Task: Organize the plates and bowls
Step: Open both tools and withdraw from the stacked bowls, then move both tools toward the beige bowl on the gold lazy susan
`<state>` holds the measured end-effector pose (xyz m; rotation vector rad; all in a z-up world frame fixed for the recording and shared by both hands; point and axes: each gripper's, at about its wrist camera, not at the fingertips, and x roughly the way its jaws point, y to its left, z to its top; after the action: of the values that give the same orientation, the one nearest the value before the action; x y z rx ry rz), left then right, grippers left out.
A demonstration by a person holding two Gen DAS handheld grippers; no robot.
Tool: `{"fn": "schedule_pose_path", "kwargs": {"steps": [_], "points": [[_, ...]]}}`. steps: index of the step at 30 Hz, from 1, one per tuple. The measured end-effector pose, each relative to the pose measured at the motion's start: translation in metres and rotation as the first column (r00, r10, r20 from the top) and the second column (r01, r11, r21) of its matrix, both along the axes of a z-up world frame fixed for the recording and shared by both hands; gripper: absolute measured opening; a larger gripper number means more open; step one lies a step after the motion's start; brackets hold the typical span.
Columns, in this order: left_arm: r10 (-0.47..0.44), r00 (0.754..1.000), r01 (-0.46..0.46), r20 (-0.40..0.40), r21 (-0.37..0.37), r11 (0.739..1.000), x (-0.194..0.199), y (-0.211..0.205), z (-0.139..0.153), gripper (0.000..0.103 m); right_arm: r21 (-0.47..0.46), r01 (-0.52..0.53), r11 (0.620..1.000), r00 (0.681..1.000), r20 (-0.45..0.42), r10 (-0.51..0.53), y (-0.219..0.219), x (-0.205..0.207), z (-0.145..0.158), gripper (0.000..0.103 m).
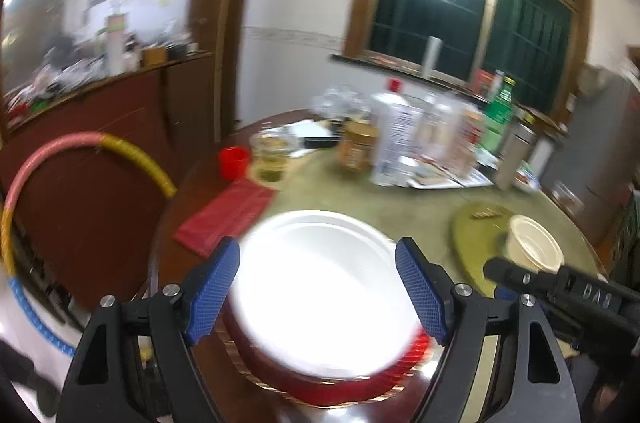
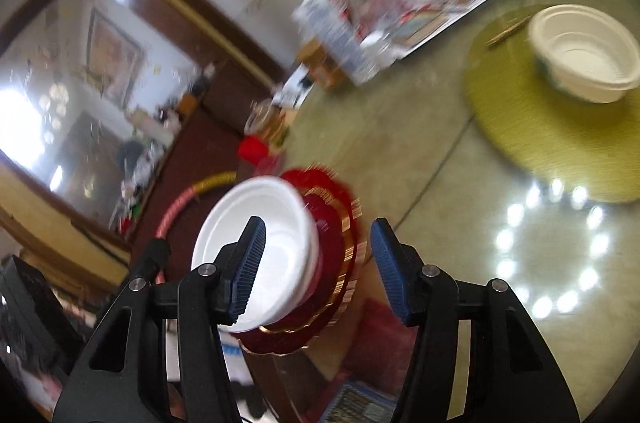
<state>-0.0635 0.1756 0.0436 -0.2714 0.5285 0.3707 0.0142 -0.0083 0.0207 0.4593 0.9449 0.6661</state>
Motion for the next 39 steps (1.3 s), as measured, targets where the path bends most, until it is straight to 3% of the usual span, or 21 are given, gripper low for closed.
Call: {"fn": "schedule_pose_path", "kwargs": {"steps": [4,9,13,19,28,39], "points": [[-0.126,0.991,0.127,-0.035,0.031,0.991,0.020,-0.043,-0.001,0.081,0.036,0.116,0.993,0.993,-0.001,-0.116,-0.049,0.000,0.002,0.069],[-0.267,0.957,0.276,-0.112,0.079,0.958,0.049,-0.098,-0.015,0.082,0.048,0.246,0.968,0.969,-0.036,-0.244,-0.108,0.005,-0.008,0.072],[-0.317,0.930,0.339,-0.187,0.103,0.935,0.070,-0.130,-0.031,0.082,0.059,0.329,0.943,0.944,-0.057,-0.326,-0.145,0.009,-0.016,0.072],[-0.336,0.907,0.379,-0.254,0.142,0.915,0.090,-0.157,-0.047,0.082,0.057,0.425,0.903,0.905,-0.048,-0.423,-0.183,0.012,-0.025,0.072],[-0.343,0.891,0.393,-0.296,0.128,0.911,0.117,-0.177,-0.064,0.082,0.071,0.526,0.848,0.848,0.025,-0.529,-0.209,0.012,-0.027,0.072],[-0.364,0.873,0.411,-0.325,0.087,0.907,0.140,-0.191,-0.084,0.082,0.080,0.563,0.823,0.825,0.010,-0.565,-0.216,0.016,-0.038,0.072]]}}
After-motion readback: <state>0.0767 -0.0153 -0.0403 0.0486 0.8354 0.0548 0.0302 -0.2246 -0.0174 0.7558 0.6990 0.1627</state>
